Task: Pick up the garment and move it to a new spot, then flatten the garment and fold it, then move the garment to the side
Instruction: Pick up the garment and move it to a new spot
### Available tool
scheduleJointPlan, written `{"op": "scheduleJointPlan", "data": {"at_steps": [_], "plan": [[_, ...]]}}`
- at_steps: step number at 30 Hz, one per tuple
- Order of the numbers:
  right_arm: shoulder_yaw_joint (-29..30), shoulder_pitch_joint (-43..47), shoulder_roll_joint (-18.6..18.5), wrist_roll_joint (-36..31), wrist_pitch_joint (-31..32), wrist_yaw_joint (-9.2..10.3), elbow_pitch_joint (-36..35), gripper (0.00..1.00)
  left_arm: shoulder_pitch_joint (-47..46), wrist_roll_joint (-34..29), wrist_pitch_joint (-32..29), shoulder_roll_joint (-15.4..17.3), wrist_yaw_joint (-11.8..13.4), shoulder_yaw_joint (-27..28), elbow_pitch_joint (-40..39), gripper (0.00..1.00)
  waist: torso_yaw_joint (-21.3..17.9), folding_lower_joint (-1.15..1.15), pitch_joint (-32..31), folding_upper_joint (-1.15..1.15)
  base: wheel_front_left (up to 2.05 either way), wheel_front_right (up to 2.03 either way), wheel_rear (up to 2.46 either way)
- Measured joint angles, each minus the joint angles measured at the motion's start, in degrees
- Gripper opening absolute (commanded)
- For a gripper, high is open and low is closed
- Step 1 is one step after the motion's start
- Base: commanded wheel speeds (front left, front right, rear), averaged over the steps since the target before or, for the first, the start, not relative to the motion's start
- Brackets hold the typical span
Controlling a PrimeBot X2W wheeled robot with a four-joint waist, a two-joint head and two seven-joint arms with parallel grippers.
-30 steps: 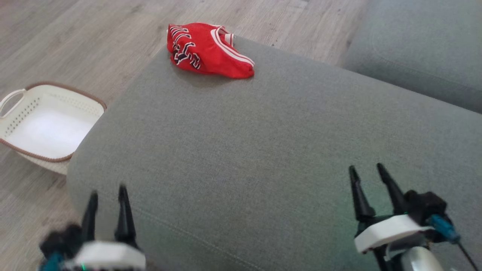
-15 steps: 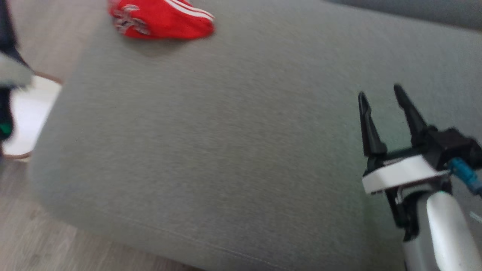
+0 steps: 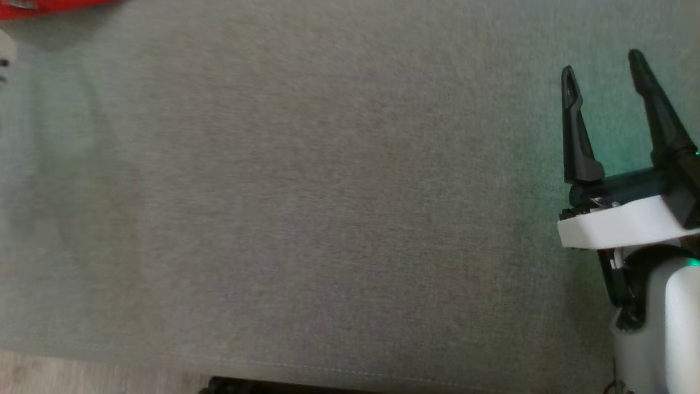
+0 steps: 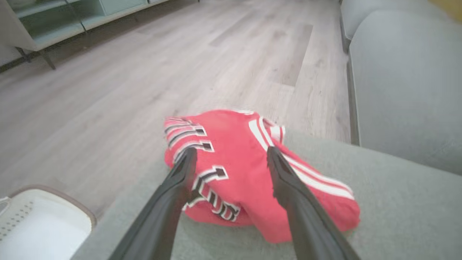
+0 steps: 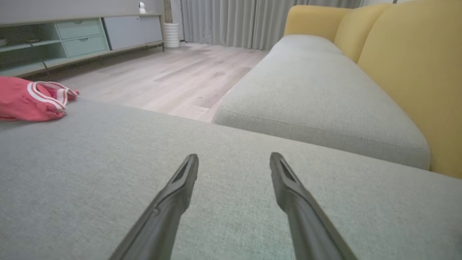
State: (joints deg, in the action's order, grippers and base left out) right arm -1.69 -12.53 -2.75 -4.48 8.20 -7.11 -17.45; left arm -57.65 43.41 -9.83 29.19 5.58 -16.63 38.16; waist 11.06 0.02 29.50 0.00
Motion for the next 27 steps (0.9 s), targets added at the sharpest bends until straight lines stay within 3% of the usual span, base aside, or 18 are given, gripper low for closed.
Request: {"op": "scheduleJointPlan", "data": {"at_steps": [5, 11, 12, 13, 14, 27], "plan": [[-0.1, -0.4, 0.0, -0.7, 0.7, 0.00, -1.9, 1.00, -1.5, 0.9, 0.3, -2.0, -0.5, -0.1, 8.6, 1.00, -2.4, 0.00, 6.0, 0.00, 0.00, 0.00, 0.00], [-0.1, -1.4, 0.0, -0.6, 0.6, 0.00, -1.9, 1.00, -2.2, 1.1, 0.1, -2.2, -1.1, 0.0, 14.0, 0.96, -4.1, -0.02, 7.7, 0.00, 0.00, 0.00, 0.00], [-0.1, -1.4, 0.0, -0.6, 0.6, 0.00, -1.8, 1.00, -2.3, 1.2, 0.6, -2.3, -1.3, 0.0, 14.5, 0.75, -4.2, -0.02, 7.7, 0.00, 0.00, 0.00, 0.00], [0.0, -1.4, 0.0, -0.6, 0.5, 0.00, -1.8, 1.00, -2.5, 1.4, 1.0, -2.4, -1.8, 0.0, 14.9, 0.22, -4.2, -0.02, 7.7, 0.00, 0.00, 0.00, 0.00], [0.0, -1.4, 0.0, -0.6, 0.4, 0.00, -1.7, 1.00, -2.8, 1.4, 1.5, -2.5, -2.3, -0.1, 15.3, 0.00, -4.2, -0.02, 7.5, 0.00, 0.00, 0.00, 0.00], [0.6, -1.4, 0.0, 3.3, -3.9, 0.00, 5.6, 1.00, -6.2, -3.5, 6.9, -3.1, -7.8, -5.7, 16.1, 0.00, -4.6, -0.02, -0.3, 0.00, 0.00, 0.00, 0.00]]}}
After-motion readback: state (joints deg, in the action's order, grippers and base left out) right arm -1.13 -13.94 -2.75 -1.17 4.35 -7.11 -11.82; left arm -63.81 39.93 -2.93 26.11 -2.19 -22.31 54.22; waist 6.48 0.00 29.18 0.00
